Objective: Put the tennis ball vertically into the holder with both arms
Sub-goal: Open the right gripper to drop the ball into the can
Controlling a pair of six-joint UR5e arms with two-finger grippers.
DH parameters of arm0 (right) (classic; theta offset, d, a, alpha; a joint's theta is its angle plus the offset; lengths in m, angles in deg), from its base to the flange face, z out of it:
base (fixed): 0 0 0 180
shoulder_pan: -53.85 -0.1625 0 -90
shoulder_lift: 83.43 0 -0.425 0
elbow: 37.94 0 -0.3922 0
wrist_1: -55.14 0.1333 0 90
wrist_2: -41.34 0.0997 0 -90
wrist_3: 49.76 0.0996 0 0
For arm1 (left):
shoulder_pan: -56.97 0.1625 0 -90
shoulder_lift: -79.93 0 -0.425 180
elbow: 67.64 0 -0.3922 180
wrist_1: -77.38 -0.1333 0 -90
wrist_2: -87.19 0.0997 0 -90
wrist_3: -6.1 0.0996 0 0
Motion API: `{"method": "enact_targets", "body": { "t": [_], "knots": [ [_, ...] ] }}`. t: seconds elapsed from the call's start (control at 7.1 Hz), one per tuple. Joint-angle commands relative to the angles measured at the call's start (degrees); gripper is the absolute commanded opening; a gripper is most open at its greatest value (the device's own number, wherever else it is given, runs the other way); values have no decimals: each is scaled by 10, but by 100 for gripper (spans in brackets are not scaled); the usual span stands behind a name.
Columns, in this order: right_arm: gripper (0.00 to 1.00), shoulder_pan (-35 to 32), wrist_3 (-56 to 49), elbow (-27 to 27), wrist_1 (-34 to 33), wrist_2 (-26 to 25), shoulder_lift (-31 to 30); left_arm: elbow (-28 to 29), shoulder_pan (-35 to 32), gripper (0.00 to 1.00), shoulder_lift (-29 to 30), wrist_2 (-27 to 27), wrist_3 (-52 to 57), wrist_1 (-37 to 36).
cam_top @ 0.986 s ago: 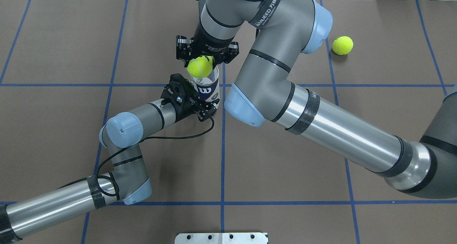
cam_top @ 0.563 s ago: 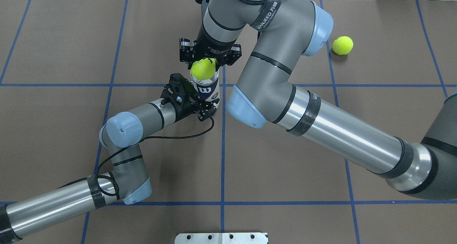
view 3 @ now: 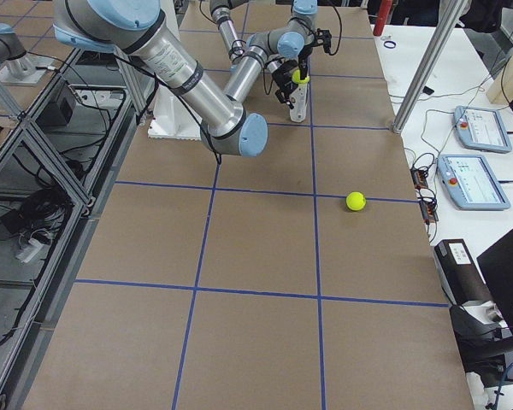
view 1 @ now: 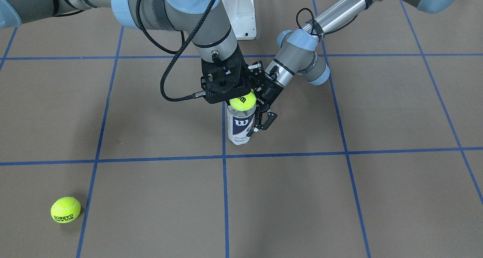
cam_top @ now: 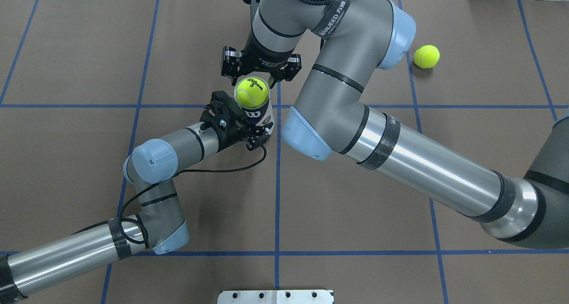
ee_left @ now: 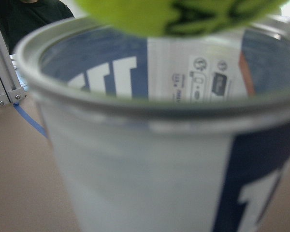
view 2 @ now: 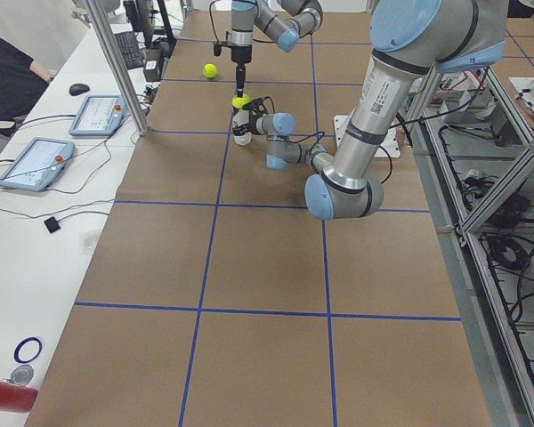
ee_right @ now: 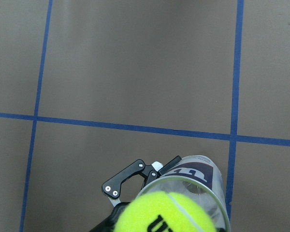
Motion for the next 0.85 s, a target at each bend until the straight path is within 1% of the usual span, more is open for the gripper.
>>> {"method": "enact_targets", "body": {
  "t": [0.0, 0.56, 0.7],
  "knots": [
    [98, 0, 0, 2, 0, 0, 2, 0, 0, 83, -1, 0, 1, 0],
    [98, -1, 0, 8, 0, 1, 2, 0, 0, 84, -1, 0, 2, 0],
    [98, -1, 0, 9, 0, 1, 3, 0, -1, 98, -1, 0, 2, -1]
  ]
}}
